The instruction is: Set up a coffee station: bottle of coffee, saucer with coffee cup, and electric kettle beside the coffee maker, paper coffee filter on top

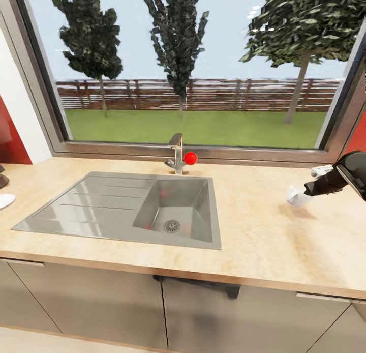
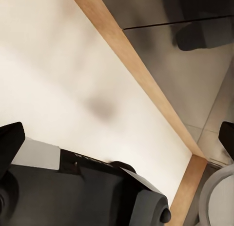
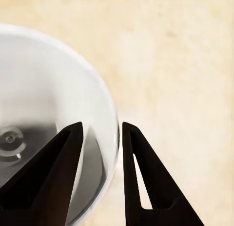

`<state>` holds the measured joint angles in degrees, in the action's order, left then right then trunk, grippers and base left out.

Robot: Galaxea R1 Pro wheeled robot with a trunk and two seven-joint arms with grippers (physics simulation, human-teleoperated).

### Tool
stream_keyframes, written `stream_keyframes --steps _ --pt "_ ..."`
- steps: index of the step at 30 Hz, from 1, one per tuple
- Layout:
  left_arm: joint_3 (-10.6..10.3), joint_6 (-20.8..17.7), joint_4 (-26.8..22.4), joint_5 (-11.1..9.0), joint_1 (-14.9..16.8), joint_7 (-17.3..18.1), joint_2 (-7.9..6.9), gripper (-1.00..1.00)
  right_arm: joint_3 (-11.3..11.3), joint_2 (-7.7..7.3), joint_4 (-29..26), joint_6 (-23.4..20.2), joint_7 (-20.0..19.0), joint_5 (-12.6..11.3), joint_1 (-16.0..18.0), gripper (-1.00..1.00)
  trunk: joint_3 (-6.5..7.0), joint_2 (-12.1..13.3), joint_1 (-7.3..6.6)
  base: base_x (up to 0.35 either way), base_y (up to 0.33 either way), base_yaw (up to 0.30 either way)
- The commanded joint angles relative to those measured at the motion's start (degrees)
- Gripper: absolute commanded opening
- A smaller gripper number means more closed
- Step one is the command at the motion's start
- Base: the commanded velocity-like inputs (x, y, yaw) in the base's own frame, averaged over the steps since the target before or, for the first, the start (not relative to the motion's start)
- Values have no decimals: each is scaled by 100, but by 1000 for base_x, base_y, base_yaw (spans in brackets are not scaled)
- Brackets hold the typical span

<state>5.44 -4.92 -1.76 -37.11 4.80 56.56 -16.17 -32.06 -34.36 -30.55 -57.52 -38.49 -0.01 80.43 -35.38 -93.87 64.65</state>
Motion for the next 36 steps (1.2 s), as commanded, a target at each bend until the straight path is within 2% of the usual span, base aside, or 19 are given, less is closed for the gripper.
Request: stream_keyframes --steps 1,16,26,36 --pt "45 -52 0 19 3 22 -1 100 -33 -8 -47 -14 -27 9 7 -100 1 -3 0 0 0 0" --pt "45 -53 0 19 3 22 -16 100 -13 -23 -1078 -22 -37 -8 32 -100 131 -3 0 0 0 0" --pt "47 -53 0 19 3 22 -76 100 -3 -26 -1176 -22 -40 -25 30 -100 182 -3 0 17 51 7" --pt "53 -53 0 19 3 22 -97 100 -14 -19 -1182 -22 -36 -43 26 -100 185 -3 0 21 78 184"
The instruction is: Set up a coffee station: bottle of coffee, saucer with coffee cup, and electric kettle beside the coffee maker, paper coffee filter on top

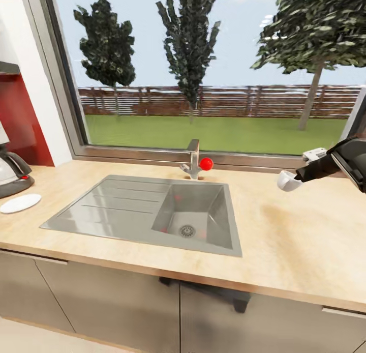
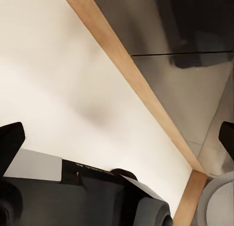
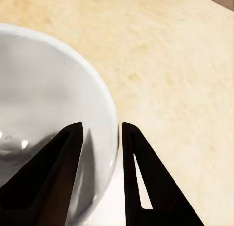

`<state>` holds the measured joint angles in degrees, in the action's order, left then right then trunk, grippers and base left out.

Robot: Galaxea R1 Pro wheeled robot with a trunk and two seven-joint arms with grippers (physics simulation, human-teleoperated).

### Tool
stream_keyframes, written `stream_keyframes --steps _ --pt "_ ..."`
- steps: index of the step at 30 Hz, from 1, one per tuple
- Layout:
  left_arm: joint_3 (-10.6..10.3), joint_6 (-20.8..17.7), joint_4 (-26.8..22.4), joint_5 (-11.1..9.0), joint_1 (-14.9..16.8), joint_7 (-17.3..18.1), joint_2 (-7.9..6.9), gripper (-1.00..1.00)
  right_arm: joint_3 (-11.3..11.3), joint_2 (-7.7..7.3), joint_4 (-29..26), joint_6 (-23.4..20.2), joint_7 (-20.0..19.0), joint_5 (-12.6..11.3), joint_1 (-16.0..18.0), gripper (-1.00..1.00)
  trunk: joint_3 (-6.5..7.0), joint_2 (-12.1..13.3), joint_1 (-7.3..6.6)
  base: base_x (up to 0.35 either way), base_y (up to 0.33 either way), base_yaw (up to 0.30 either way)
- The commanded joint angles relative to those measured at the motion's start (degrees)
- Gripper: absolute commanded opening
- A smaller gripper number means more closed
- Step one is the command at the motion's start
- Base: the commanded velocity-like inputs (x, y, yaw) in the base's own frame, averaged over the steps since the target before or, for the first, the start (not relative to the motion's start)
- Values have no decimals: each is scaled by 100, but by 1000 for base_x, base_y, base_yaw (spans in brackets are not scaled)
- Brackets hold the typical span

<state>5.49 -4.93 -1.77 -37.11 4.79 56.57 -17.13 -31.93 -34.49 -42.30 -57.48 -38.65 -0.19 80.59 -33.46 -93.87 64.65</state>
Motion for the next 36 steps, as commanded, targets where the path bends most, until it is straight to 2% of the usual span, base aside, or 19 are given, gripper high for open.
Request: stream_keyframes --steps 1,13,23,36 --pt "48 -52 1 20 4 20 0 100 -26 -6 -6 -27 -20 -27 10 -100 -7 -3 0 1 226 54" --pt "48 -52 1 20 4 20 0 100 -37 -3 -15 -27 -22 -35 10 -100 -7 -3 0 -190 211 13" --pt "48 -52 1 20 4 20 0 100 -49 3 -15 -27 -26 -40 10 -100 -7 -3 0 -11 36 227" --pt "48 -52 3 20 4 20 0 100 -42 3 -15 -27 -28 -45 10 -100 -7 -3 0 0 270 144"
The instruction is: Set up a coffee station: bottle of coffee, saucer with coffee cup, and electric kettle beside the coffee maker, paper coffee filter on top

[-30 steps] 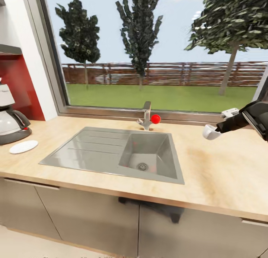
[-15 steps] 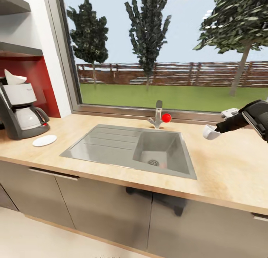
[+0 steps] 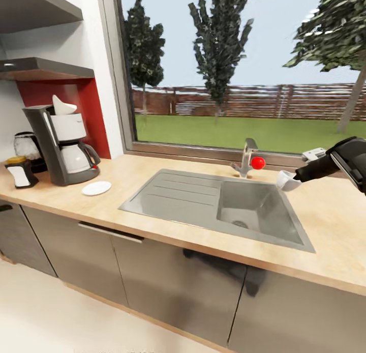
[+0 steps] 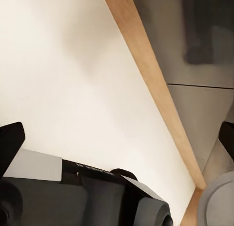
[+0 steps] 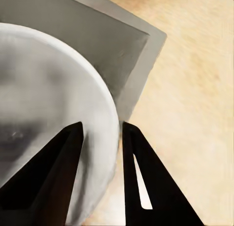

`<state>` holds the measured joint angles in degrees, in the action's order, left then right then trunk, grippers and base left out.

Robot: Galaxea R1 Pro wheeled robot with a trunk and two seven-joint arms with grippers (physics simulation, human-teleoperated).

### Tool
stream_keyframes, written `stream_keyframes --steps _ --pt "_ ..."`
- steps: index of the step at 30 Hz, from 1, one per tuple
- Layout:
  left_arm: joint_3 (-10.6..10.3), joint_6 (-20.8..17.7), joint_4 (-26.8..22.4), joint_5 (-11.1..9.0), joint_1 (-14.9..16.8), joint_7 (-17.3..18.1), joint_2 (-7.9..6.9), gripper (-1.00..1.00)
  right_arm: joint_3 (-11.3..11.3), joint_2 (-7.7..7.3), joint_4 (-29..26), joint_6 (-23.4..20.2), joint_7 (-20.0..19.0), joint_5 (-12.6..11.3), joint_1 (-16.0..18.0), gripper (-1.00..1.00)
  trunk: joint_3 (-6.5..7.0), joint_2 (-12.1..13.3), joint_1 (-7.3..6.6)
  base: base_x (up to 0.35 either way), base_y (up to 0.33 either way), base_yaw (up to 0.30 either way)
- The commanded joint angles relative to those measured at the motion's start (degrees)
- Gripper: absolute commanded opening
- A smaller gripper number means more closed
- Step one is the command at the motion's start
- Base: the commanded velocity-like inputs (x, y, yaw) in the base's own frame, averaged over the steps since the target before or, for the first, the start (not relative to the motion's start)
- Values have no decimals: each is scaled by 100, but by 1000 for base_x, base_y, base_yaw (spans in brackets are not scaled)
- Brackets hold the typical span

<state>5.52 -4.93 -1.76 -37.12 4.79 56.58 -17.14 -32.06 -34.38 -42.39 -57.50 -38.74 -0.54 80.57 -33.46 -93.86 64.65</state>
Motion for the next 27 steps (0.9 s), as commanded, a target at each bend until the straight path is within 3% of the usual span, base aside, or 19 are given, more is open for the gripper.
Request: stream_keyframes --steps 1,18,27 --pt "45 -52 3 21 4 20 -2 100 -29 -8 -6 -25 -18 -9 11 -100 -6 -4 0 0 305 224" --pt "45 -52 2 21 4 20 -9 100 -20 -8 -6 -24 -19 -17 11 -100 -6 -4 0 21 290 262" --pt "45 -52 0 21 4 20 -9 100 -30 3 -6 -21 -19 -21 11 -100 -6 -4 0 58 310 66"
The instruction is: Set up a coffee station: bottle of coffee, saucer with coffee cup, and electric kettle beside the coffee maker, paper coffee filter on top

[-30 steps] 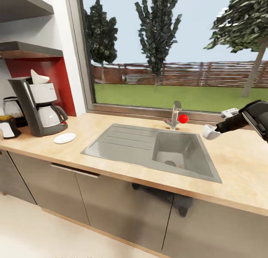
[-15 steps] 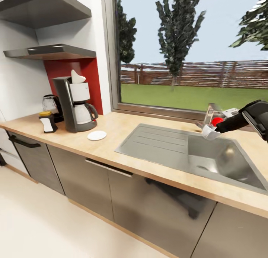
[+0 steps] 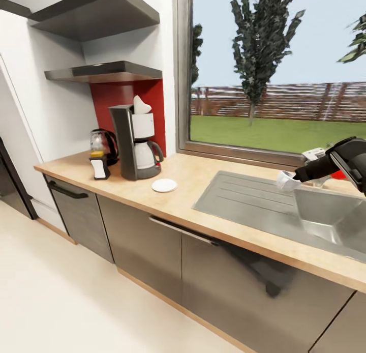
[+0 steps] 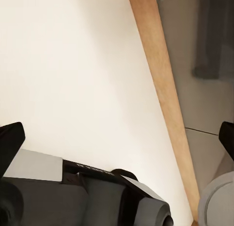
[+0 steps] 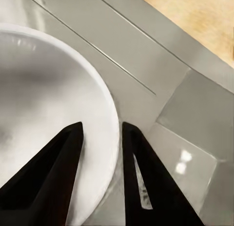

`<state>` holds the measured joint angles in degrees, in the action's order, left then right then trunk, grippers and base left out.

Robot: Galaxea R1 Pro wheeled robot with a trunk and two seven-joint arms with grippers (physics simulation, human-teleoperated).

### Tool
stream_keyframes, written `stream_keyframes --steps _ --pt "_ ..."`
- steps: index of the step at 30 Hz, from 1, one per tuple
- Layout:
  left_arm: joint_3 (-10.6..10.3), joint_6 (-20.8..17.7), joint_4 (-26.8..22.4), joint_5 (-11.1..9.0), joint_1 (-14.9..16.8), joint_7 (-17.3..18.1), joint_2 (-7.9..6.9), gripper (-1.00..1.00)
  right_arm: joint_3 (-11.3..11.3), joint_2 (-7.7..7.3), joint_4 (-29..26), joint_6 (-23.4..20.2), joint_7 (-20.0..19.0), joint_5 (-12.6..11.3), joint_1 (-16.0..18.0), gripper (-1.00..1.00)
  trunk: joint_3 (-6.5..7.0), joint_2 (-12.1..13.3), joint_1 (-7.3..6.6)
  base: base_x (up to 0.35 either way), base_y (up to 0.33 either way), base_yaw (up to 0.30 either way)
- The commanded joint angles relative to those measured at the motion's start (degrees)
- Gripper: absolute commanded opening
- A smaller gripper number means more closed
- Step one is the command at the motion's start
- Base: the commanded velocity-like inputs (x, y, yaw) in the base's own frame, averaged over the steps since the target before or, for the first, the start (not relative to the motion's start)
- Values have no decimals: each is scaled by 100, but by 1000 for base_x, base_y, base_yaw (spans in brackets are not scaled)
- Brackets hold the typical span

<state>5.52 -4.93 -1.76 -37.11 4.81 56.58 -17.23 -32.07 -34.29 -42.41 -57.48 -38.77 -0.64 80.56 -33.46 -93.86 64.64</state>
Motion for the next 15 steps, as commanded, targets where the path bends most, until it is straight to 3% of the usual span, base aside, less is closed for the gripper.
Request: stream_keyframes --steps 1,15 --pt "45 -52 0 20 3 20 0 100 -28 -4 -4 -24 -17 -12 12 -100 -7 -3 1 167 300 10" --pt "51 -57 0 20 3 20 0 100 -36 2 -1 -24 -25 -15 12 -100 -7 -3 1 229 267 2"
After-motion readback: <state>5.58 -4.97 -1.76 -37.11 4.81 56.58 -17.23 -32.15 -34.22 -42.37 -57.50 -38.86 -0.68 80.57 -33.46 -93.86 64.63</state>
